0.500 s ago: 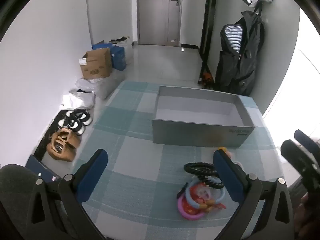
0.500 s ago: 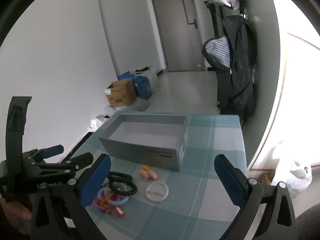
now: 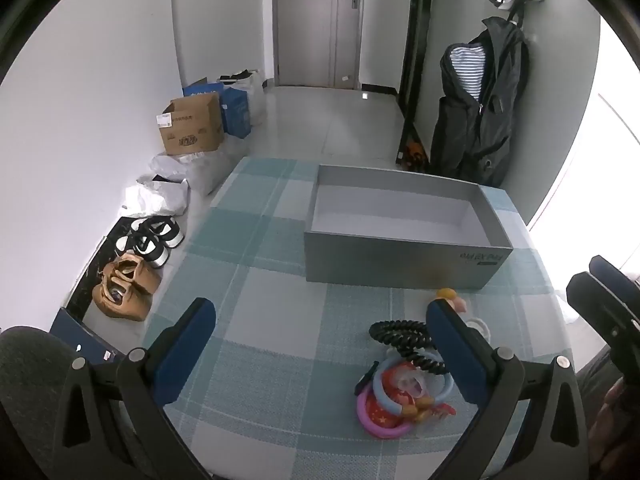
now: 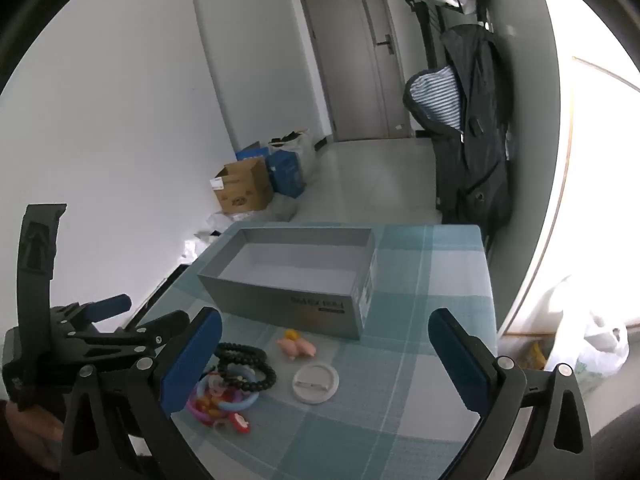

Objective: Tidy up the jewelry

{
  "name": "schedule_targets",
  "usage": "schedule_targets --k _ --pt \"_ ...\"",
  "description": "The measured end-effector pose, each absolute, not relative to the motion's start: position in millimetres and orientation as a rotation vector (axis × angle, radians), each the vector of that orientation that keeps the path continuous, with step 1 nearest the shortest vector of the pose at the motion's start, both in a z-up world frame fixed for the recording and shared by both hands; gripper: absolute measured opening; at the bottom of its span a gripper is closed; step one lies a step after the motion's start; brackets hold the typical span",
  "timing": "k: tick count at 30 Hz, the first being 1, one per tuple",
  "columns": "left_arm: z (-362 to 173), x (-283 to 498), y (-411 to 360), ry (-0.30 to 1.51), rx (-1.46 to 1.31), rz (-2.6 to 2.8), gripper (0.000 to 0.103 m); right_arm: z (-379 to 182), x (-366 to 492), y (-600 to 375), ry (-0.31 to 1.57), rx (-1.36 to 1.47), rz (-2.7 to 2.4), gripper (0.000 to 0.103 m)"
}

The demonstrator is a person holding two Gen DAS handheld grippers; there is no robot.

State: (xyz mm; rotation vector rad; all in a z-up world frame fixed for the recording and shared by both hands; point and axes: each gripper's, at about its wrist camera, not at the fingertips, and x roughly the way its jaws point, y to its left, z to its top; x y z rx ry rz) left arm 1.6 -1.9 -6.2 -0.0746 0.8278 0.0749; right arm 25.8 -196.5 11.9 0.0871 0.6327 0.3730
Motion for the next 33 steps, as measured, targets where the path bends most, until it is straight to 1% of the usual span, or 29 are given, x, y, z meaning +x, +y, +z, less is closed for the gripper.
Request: schedule_targets --k 33 --pt "-14.7 4.1 6.2 0.875 -0.133 0.022 0.102 6.7 28.1 -194.4 0.653 0.085 0.384 0.103"
